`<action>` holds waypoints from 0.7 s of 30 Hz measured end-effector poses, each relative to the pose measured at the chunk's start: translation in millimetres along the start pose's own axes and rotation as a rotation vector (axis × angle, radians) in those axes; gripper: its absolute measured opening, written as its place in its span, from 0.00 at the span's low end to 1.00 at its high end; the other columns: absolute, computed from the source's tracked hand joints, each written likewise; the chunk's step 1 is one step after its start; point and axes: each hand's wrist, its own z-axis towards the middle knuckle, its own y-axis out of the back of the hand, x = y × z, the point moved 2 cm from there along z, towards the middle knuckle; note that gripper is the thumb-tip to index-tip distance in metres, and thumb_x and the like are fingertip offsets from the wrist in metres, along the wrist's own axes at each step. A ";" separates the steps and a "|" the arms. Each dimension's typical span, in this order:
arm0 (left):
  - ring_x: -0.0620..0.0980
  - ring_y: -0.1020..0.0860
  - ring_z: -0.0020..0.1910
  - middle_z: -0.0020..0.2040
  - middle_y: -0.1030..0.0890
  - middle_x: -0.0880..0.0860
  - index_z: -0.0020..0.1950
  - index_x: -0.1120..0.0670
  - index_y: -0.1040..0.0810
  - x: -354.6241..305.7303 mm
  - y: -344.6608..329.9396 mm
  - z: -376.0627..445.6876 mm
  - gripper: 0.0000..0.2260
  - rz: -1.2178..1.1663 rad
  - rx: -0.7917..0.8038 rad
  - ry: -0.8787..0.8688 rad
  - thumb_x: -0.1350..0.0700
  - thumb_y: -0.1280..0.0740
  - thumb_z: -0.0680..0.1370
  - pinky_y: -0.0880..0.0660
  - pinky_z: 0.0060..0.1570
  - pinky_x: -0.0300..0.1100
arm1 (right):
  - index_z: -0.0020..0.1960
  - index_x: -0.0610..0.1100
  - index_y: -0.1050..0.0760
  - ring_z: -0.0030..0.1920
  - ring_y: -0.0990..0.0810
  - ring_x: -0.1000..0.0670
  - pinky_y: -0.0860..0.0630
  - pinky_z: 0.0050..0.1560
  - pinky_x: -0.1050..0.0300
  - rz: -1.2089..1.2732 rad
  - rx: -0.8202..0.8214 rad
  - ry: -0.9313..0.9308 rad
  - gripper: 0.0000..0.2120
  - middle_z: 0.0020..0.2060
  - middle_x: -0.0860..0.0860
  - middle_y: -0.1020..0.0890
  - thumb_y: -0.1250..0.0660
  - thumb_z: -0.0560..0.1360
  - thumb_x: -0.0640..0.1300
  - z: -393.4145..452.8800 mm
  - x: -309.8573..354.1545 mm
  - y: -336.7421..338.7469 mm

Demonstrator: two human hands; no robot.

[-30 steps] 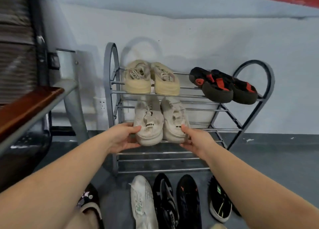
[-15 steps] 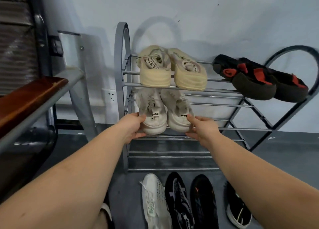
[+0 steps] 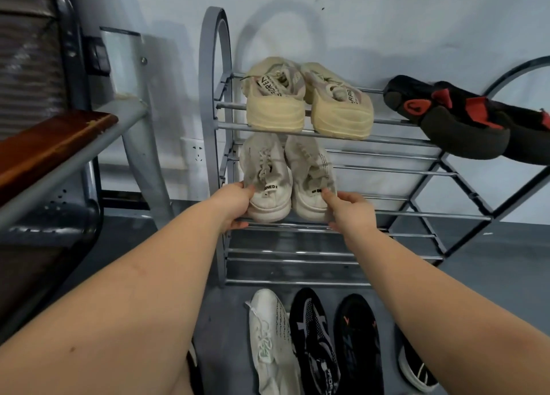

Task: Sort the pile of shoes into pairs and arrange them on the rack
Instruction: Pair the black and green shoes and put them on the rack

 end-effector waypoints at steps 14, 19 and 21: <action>0.57 0.60 0.76 0.77 0.59 0.57 0.76 0.55 0.61 16.1 -54.3 -60.1 0.34 1.293 -0.220 -0.671 0.39 0.50 0.79 0.62 0.73 0.51 | 0.77 0.51 0.52 0.75 0.46 0.42 0.43 0.73 0.48 -0.952 0.218 0.567 0.38 0.77 0.46 0.49 0.39 0.75 0.61 -52.6 -18.8 53.4; 0.57 0.59 0.76 0.78 0.58 0.56 0.76 0.54 0.61 74.2 -95.3 -85.3 0.35 1.496 0.060 -0.748 0.39 0.48 0.78 0.61 0.73 0.52 | 0.77 0.52 0.58 0.76 0.50 0.43 0.41 0.73 0.46 -1.197 0.311 0.537 0.40 0.77 0.47 0.55 0.40 0.75 0.62 -83.3 -70.1 84.5; 0.56 0.59 0.76 0.78 0.59 0.56 0.76 0.54 0.61 101.0 -109.1 -94.4 0.35 1.530 0.170 -0.697 0.39 0.48 0.78 0.61 0.73 0.51 | 0.77 0.52 0.60 0.76 0.51 0.44 0.40 0.72 0.46 -1.266 0.340 0.500 0.40 0.77 0.46 0.56 0.41 0.75 0.63 -95.2 -98.3 97.6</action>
